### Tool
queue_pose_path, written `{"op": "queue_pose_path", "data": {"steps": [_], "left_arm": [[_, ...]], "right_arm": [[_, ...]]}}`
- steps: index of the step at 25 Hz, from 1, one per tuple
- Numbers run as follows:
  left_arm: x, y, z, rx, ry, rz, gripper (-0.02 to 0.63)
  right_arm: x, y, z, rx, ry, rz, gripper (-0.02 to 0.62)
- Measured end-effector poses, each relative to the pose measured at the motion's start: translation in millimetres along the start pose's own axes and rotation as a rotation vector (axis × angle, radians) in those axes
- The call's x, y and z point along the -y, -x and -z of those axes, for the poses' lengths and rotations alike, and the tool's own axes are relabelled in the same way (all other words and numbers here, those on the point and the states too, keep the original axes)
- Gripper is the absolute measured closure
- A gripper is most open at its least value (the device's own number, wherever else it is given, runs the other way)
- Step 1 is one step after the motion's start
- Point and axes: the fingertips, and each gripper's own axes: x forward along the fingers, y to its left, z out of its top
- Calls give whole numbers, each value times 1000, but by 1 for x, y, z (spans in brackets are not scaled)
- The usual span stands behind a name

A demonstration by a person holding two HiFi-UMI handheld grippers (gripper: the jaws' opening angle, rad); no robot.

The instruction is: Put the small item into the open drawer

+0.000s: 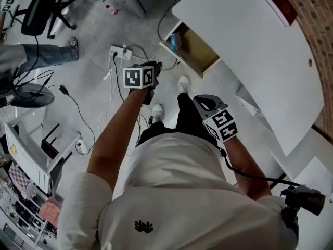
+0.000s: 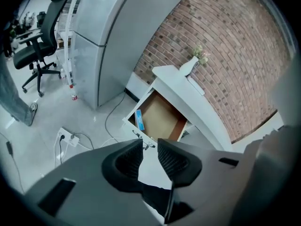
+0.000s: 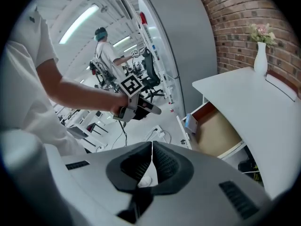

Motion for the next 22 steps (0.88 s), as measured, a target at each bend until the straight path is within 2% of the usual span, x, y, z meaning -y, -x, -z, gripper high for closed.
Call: {"op": "queue_pose_path", "data": {"steps": [9, 17, 22], "left_arm": [[30, 127, 82, -14, -101, 92, 564], [56, 210, 134, 0, -189, 170, 574], [63, 245, 159, 1, -269, 179, 577]], "right_arm": [[-91, 14, 2, 59, 26, 30, 563], [-165, 21, 9, 88, 61, 49, 563], [-200, 23, 13, 98, 82, 62, 563]]}}
